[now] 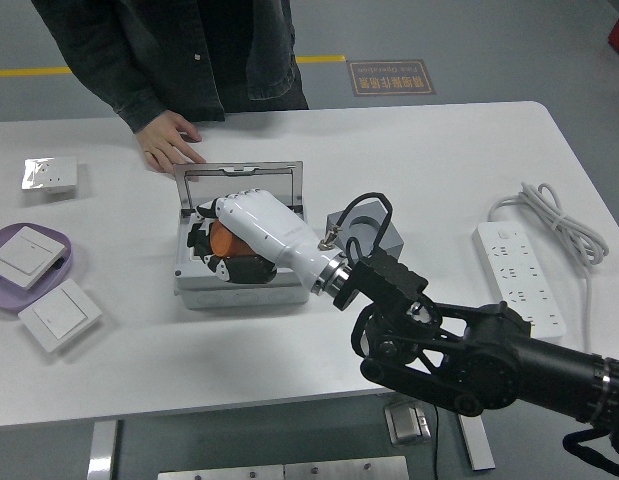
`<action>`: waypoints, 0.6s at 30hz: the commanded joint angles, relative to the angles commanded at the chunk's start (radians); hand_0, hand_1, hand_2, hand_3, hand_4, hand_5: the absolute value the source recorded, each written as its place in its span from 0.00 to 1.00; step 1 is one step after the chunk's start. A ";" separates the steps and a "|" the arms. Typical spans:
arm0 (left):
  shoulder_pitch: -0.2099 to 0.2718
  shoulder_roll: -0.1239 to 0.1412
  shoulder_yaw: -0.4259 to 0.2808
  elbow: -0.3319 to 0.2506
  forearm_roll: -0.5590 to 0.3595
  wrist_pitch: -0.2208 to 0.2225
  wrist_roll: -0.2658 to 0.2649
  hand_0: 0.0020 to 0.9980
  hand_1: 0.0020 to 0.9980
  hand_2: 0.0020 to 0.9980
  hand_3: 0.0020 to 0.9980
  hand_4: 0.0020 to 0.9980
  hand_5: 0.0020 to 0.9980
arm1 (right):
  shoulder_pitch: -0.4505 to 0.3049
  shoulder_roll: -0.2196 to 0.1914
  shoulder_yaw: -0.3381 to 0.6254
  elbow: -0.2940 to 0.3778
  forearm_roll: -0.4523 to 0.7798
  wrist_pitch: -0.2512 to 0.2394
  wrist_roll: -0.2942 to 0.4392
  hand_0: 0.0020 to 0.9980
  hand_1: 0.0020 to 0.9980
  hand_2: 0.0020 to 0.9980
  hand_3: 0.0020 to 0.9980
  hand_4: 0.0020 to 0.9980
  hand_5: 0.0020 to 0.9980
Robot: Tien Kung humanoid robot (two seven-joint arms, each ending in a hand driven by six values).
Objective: Pick up the cylinder from the cube,place it in the box,flap close box
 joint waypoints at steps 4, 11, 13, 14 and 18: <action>0.001 0.000 -0.001 -0.001 0.002 0.000 0.002 0.62 0.59 0.55 0.62 0.68 0.24 | 0.002 0.006 -0.007 -0.060 0.013 0.010 -0.045 0.00 0.03 0.16 0.14 0.00 0.00; 0.004 -0.001 -0.001 -0.001 0.004 -0.001 0.005 0.62 0.59 0.55 0.62 0.68 0.24 | 0.002 0.017 -0.005 -0.131 0.044 0.104 -0.096 0.00 0.09 0.23 0.21 0.00 0.00; 0.003 -0.001 0.002 -0.002 0.001 -0.002 0.004 0.62 0.59 0.55 0.62 0.68 0.24 | 0.002 0.019 -0.006 -0.140 0.031 0.105 -0.098 0.00 0.09 0.23 0.21 0.00 0.00; 0.002 -0.001 0.004 -0.002 0.000 -0.002 0.003 0.62 0.59 0.55 0.62 0.68 0.24 | 0.002 0.019 -0.006 -0.143 0.024 0.103 -0.098 0.00 0.09 0.23 0.21 0.00 0.00; 0.001 -0.001 0.009 -0.003 -0.004 -0.003 0.001 0.62 0.59 0.55 0.62 0.68 0.24 | 0.001 0.017 -0.004 -0.146 -0.001 0.090 -0.094 0.62 0.66 0.67 0.68 0.27 0.17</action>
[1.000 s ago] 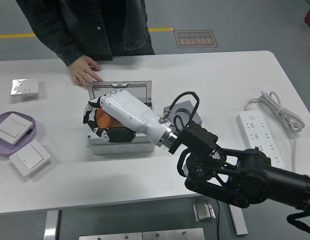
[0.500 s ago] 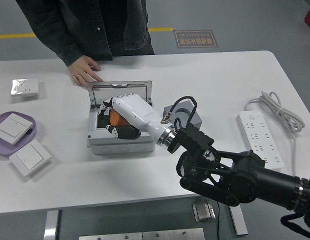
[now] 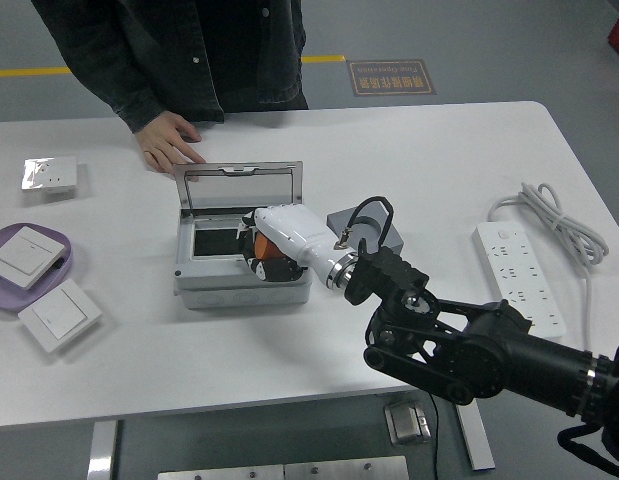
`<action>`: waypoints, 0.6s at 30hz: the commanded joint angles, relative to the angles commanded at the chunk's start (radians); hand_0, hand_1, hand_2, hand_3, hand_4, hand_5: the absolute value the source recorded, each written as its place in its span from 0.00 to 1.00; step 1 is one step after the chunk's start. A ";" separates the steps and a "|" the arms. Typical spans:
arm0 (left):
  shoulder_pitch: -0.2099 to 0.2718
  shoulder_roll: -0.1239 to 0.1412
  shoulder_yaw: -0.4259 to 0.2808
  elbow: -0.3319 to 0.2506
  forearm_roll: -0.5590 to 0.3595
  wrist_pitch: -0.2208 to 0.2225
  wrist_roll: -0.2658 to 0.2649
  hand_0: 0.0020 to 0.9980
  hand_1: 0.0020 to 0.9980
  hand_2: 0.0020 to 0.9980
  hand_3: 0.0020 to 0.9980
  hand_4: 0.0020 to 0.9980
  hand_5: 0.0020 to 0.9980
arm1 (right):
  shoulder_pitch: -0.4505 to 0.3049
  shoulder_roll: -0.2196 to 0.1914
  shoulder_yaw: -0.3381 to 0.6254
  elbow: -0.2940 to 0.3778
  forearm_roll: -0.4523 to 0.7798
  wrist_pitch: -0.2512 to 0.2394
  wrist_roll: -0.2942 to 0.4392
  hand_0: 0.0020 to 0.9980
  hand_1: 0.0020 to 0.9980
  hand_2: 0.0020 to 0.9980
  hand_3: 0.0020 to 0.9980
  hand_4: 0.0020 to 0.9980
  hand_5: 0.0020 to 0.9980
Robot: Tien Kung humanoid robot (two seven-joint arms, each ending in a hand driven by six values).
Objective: Pick up the cylinder from the cube,place it in the box,flap close box
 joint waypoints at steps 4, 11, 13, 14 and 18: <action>-0.001 0.000 -0.001 -0.001 0.005 0.000 0.002 0.62 0.59 0.52 0.62 0.68 0.24 | 0.000 0.000 0.003 0.001 -0.006 -0.011 0.007 0.96 0.86 0.85 0.89 0.66 0.17; -0.002 0.000 -0.003 -0.002 0.010 0.002 0.003 0.62 0.59 0.52 0.62 0.69 0.25 | 0.000 0.000 0.000 -0.002 0.009 -0.026 0.024 1.00 0.90 0.86 0.91 0.77 0.15; -0.003 0.000 -0.002 -0.002 0.010 0.003 0.003 0.62 0.59 0.52 0.62 0.69 0.25 | 0.000 0.000 0.000 -0.003 0.011 -0.029 0.027 1.00 0.90 0.86 0.91 0.77 0.15; -0.003 -0.001 -0.002 -0.002 0.010 0.003 0.002 0.62 0.59 0.52 0.62 0.69 0.25 | 0.000 -0.001 0.000 -0.003 0.011 -0.030 0.028 1.00 0.90 0.86 0.91 0.77 0.15; -0.003 -0.001 -0.002 -0.003 0.010 0.003 0.003 0.62 0.59 0.50 0.62 0.69 0.25 | -0.001 -0.001 0.001 -0.004 0.014 -0.035 0.032 1.00 0.89 0.86 0.89 0.81 0.18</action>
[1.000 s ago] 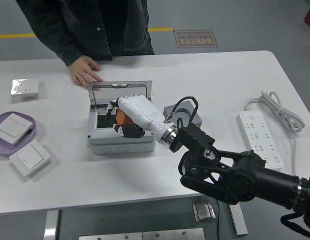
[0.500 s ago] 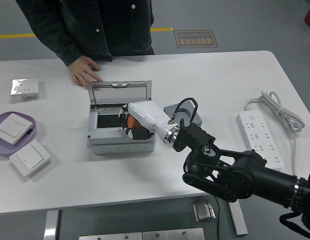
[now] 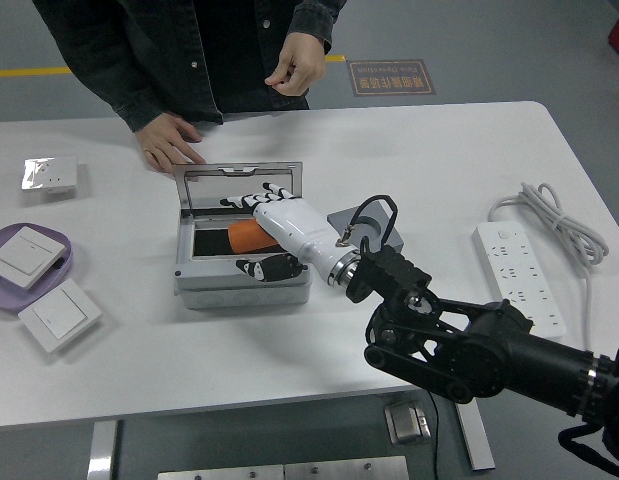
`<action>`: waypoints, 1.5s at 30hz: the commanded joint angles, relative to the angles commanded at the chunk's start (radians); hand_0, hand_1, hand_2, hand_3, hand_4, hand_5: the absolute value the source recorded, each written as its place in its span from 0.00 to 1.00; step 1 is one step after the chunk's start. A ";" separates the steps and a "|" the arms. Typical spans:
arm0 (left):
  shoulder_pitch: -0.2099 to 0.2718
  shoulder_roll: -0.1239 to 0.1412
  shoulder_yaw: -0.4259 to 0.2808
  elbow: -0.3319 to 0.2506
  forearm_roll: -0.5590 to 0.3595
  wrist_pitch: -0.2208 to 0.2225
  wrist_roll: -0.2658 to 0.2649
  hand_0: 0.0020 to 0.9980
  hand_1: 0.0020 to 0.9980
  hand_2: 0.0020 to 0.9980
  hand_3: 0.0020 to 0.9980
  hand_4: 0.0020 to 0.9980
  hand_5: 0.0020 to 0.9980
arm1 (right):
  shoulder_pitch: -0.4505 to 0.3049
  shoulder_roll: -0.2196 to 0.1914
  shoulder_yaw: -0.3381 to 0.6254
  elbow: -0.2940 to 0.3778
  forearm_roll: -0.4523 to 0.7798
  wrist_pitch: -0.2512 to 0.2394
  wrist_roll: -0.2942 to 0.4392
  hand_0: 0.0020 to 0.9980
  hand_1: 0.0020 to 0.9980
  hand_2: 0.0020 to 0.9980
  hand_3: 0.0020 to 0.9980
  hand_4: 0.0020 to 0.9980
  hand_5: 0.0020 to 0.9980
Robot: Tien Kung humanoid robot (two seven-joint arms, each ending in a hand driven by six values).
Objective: Pick up the cylinder from the cube,place it in the box,flap close box
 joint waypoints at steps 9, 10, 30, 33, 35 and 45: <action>0.001 0.000 -0.002 0.000 0.001 0.001 0.000 0.62 0.59 0.51 0.62 0.68 0.24 | 0.000 -0.001 -0.004 0.002 0.017 -0.023 0.014 0.99 0.88 0.84 0.86 0.83 0.21; 0.000 0.000 -0.001 0.000 0.000 0.001 0.000 0.62 0.59 0.51 0.62 0.68 0.24 | 0.000 -0.001 -0.005 0.002 0.019 -0.027 0.016 0.99 0.88 0.84 0.86 0.83 0.21; 0.005 0.000 -0.003 0.000 0.001 0.001 0.000 0.62 0.58 0.51 0.62 0.67 0.22 | 0.016 -0.053 0.010 0.139 0.197 -0.084 0.072 0.96 0.86 0.83 0.85 0.82 0.22; 0.006 0.000 -0.003 0.000 0.001 0.001 0.001 0.62 0.58 0.51 0.62 0.67 0.22 | 0.027 -0.074 0.026 0.171 0.282 -0.093 0.105 0.93 0.84 0.83 0.84 0.83 0.24; 0.005 0.000 -0.004 0.000 0.002 0.001 0.001 0.62 0.58 0.51 0.62 0.67 0.22 | 0.037 -0.086 0.037 0.179 0.337 -0.094 0.124 0.93 0.84 0.83 0.84 0.83 0.24; 0.000 0.006 -0.008 0.000 0.008 0.000 0.003 0.62 0.58 0.52 0.62 0.67 0.22 | 0.120 -0.108 0.079 0.058 0.517 -0.016 0.127 0.88 0.79 0.80 0.82 0.82 0.26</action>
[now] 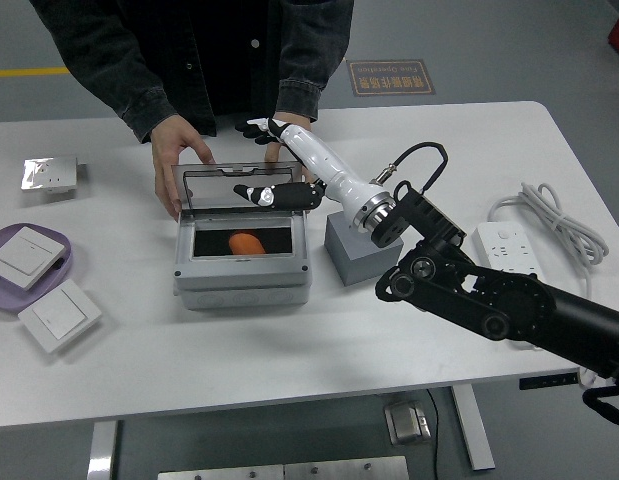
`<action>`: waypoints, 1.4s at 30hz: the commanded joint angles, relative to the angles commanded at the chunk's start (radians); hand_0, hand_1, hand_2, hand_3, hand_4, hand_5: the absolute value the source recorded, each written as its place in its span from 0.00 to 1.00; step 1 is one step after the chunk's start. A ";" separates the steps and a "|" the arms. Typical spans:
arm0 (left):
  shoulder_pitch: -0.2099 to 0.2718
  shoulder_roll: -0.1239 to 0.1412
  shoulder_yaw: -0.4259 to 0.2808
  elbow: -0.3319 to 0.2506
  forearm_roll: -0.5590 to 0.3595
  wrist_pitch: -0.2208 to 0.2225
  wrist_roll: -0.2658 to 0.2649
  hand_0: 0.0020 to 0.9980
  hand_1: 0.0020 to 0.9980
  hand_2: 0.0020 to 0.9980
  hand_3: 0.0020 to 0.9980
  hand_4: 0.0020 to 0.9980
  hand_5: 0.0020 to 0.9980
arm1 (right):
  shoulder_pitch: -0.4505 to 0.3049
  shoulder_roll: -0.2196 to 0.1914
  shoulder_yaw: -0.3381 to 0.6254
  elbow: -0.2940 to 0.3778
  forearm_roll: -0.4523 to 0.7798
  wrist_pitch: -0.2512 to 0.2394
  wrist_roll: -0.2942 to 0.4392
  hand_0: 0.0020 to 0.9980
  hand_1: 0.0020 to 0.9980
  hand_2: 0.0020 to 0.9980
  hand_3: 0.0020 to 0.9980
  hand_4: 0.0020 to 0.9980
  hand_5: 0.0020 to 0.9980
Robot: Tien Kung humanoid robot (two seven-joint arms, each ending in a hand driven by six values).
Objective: Pick up the cylinder from the cube,place it in the box,flap close box
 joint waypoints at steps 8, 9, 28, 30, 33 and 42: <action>-0.002 0.002 0.001 0.000 -0.001 0.000 0.000 0.62 0.58 0.52 0.62 0.68 0.23 | 0.023 0.009 0.007 -0.051 -0.021 0.035 -0.027 0.87 0.79 0.77 0.80 0.83 0.26; -0.002 0.002 0.001 0.000 -0.002 -0.001 0.000 0.62 0.58 0.52 0.62 0.68 0.23 | 0.025 0.012 0.005 -0.058 -0.021 0.036 -0.029 0.87 0.79 0.77 0.80 0.83 0.26; -0.003 0.003 0.002 0.001 -0.003 0.005 -0.002 0.62 0.59 0.52 0.62 0.68 0.23 | 0.043 0.031 -0.026 -0.133 0.032 0.052 -0.021 0.79 0.74 0.74 0.76 0.84 0.35; -0.004 0.003 0.003 0.001 -0.003 0.006 -0.002 0.62 0.59 0.52 0.62 0.68 0.23 | 0.042 0.032 -0.027 -0.134 0.038 0.053 -0.021 0.77 0.74 0.74 0.76 0.84 0.36; -0.004 0.002 0.004 0.001 -0.003 0.007 -0.004 0.62 0.59 0.52 0.62 0.68 0.23 | 0.041 0.032 -0.031 -0.134 0.047 0.055 -0.019 0.77 0.74 0.74 0.76 0.84 0.36; -0.002 -0.001 0.005 0.001 -0.004 0.010 -0.005 0.62 0.59 0.52 0.62 0.68 0.23 | 0.035 0.030 -0.042 -0.120 0.058 0.058 -0.018 0.65 0.72 0.72 0.74 0.84 0.35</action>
